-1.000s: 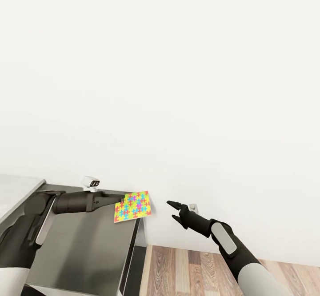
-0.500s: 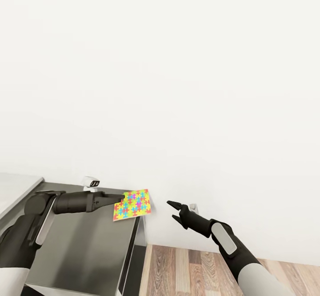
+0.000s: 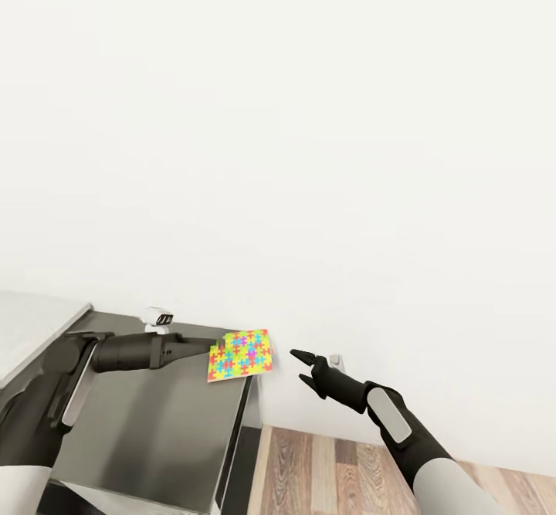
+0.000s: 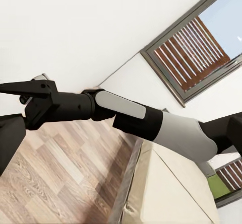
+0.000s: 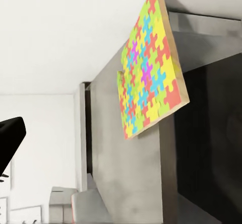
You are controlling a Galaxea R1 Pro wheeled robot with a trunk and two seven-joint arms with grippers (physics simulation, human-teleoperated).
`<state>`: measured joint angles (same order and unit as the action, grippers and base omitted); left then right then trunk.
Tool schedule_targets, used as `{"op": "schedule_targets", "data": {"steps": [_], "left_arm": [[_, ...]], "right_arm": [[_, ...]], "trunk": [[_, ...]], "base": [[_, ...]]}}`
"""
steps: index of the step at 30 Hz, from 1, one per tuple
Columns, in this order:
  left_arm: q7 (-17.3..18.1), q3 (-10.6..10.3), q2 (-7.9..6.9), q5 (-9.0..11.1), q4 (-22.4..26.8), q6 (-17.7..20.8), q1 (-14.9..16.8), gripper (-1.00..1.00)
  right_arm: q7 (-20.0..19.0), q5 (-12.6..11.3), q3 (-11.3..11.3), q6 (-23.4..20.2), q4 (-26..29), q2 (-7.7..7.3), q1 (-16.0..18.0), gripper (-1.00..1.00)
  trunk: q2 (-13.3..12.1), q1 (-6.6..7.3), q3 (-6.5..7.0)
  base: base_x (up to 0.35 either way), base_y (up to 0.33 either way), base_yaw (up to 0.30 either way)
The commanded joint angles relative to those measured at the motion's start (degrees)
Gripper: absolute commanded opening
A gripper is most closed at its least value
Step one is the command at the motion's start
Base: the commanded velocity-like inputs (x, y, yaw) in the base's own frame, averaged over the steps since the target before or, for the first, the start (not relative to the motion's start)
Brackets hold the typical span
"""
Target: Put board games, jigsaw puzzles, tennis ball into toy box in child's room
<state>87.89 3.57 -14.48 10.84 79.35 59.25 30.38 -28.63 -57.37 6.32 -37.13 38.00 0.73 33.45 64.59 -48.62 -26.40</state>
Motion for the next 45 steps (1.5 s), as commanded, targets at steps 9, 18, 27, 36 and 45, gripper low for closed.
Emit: {"op": "schedule_targets", "data": {"steps": [9, 18, 27, 36, 45], "left_arm": [[0.20, -0.04, -0.02, 0.04, 0.01, 0.61, -0.05, 1.00], [0.21, -0.06, 0.03, 0.06, 0.05, 0.61, -0.16, 1.00], [0.21, -0.06, 0.05, 0.06, 0.08, 0.61, -0.23, 1.00], [0.26, -0.06, 0.07, 0.06, 0.07, 0.61, -0.23, 1.00], [0.22, -0.06, 0.07, 0.05, 0.10, 0.60, -0.23, 1.00]], "right_arm": [[-0.02, -0.17, 0.01, -0.18, -0.03, -0.02, 0.04, 1.00], [-0.02, -0.12, 0.01, -0.13, -0.03, -0.02, 0.04, 1.00], [-0.04, -0.06, -0.01, -0.10, -0.03, -0.02, 0.04, 1.00], [-0.08, 0.22, 0.25, 2.71, -0.08, -0.06, 0.04, 1.00], [-0.11, 0.36, 0.58, 3.84, 0.03, -0.02, 0.04, 1.00]], "trunk": [[0.04, 0.00, 0.11], [2.85, -1.54, -1.13], [6.46, -3.52, -2.75], [10.06, -5.49, -4.36], [12.07, -6.59, -5.26]], "base": [[0.000, 0.000, 0.103], [0.000, 0.000, 0.008], [0.000, 0.000, 0.000], [0.000, 0.000, 0.000], [0.000, 0.000, 0.000]]}}
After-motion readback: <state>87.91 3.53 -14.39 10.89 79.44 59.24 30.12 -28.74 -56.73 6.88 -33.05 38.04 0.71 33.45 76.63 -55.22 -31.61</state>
